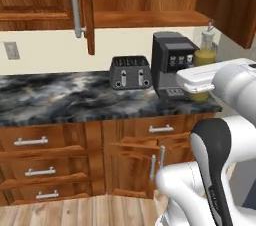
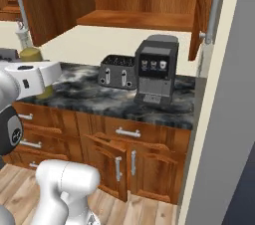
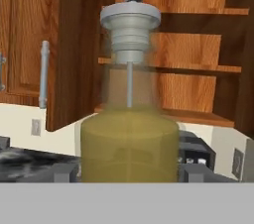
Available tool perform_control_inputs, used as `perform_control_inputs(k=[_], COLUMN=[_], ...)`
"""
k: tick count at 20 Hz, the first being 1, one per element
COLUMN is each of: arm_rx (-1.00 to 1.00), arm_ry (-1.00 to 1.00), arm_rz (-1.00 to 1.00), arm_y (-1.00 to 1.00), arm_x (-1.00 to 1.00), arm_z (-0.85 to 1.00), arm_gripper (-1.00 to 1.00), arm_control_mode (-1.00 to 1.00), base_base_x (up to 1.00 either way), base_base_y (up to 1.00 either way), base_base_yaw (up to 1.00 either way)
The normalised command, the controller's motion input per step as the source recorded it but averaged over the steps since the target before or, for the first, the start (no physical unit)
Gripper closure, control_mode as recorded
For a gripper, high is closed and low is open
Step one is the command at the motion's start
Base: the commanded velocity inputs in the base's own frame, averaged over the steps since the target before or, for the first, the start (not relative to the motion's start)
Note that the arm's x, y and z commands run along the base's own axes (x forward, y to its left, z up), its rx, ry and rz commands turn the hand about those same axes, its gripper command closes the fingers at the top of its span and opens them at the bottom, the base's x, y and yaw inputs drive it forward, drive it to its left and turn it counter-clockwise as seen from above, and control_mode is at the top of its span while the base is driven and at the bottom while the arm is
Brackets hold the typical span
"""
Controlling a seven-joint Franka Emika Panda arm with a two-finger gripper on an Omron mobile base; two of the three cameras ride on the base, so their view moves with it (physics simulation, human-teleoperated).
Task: Move the condiment bottle and oil and vinegar bottle from the cabinet to the dining counter.
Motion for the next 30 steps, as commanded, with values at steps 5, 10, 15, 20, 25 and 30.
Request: perform_control_inputs(k=[5, 10, 15, 20, 25, 30], arm_rx=[0.00, 0.00, 0.00, 0.00, 0.00, 0.00], arm_ry=[0.00, 0.00, 0.00, 0.00, 0.00, 0.00], arm_rz=[0.00, 0.00, 0.00, 0.00, 0.00, 0.00], arm_y=[0.00, 0.00, 0.00, 0.00, 0.00, 0.00], arm_x=[0.00, 0.00, 0.00, 0.00, 0.00, 0.00], arm_z=[0.00, 0.00, 0.00, 0.00, 0.00, 0.00], arm_gripper=[1.00, 1.00, 1.00, 1.00, 1.00, 1.00], arm_control_mode=[1.00, 1.00, 1.00, 1.00, 1.00, 1.00], base_base_x=[-0.60, -0.20, -0.13, -0.01, 0.00, 0.00], base_base_y=[0.73, 0.94, 0.96, 0.99, 0.90, 0.78], base_base_yaw=[0.07, 0.22, 0.25, 0.32, 0.42, 0.46])
